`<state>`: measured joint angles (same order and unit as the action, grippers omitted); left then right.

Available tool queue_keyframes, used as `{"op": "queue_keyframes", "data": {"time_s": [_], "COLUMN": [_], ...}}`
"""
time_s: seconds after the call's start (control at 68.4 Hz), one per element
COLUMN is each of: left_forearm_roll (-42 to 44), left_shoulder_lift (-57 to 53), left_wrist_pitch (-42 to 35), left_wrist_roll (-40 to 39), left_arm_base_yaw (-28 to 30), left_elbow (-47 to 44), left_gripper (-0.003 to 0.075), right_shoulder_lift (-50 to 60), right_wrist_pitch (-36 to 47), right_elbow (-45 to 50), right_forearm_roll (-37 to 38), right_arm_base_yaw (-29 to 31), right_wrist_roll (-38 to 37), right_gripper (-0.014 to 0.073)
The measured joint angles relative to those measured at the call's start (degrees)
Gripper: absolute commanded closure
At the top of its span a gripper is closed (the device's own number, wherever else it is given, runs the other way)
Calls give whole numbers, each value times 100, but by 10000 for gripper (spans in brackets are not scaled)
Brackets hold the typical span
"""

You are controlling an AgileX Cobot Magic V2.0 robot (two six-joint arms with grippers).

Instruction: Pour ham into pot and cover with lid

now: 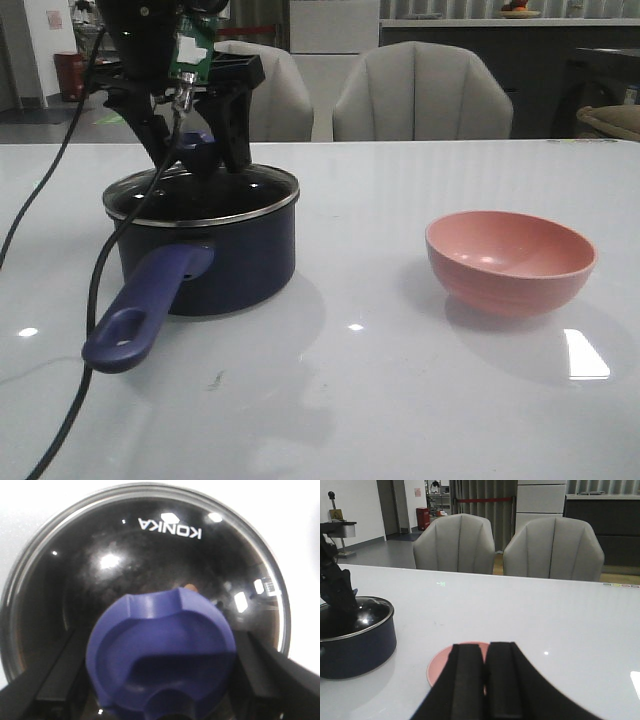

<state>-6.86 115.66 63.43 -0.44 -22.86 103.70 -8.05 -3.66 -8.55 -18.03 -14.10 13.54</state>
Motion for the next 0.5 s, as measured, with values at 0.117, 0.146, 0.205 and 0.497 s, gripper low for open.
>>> {"op": "queue_keyframes", "data": {"time_s": [0.117, 0.146, 0.205, 0.497], "left_forearm_roll": [0, 0, 0, 0], "left_shoulder_lift": [49, 60, 85, -439], "left_wrist_pitch": [-48, -36, 34, 333], "left_wrist_roll": [0, 0, 0, 76], "left_arm_base_yaw": [0, 0, 0, 65], "left_elbow": [68, 123, 267, 505], "left_gripper": [135, 135, 135, 136], "right_shoulder_lift": [0, 0, 0, 0], "right_wrist_pitch": [0, 0, 0, 0], "right_elbow": [0, 0, 0, 0], "right_forearm_roll": [0, 0, 0, 0], "right_arm_base_yaw": [0, 0, 0, 0], "right_wrist_roll": [0, 0, 0, 0], "right_gripper": [444, 444, 444, 444]}}
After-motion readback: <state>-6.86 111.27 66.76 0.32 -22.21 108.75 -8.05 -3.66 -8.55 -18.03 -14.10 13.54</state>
